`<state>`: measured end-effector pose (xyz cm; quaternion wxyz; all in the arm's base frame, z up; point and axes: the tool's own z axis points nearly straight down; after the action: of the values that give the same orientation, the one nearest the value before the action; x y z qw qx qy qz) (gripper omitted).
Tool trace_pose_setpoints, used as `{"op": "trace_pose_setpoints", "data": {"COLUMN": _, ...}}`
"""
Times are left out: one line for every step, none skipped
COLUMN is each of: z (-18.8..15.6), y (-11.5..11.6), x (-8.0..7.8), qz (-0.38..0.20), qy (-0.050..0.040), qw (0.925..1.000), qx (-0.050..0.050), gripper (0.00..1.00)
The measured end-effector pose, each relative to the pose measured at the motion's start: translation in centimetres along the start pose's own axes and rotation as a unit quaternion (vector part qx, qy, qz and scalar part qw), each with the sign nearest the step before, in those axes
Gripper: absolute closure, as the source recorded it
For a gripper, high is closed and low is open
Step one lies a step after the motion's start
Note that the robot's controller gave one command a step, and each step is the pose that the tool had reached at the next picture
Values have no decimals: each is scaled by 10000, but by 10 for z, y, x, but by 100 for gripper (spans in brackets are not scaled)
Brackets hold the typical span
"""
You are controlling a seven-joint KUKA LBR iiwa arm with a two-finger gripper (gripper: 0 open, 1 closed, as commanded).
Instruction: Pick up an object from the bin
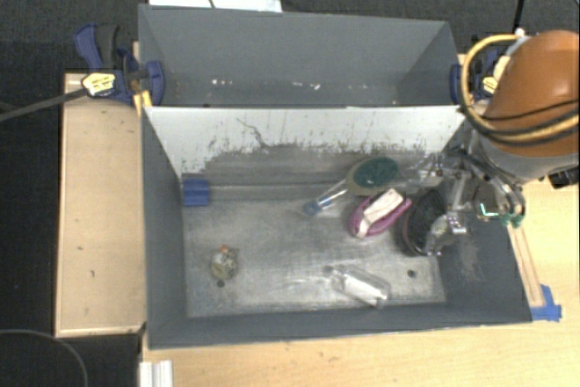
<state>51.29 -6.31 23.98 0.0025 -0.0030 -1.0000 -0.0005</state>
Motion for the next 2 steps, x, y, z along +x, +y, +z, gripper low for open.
{"op": "trace_pose_setpoints", "data": {"z": 136, "y": 43, "x": -64, "qz": -1767, "qy": -3, "qw": 9843, "qx": 2, "gripper": 0}}
{"op": "trace_pose_setpoints", "data": {"z": 168, "y": -23, "x": -69, "qz": -3018, "qy": -36, "qw": 9534, "qx": -20, "gripper": 0}}
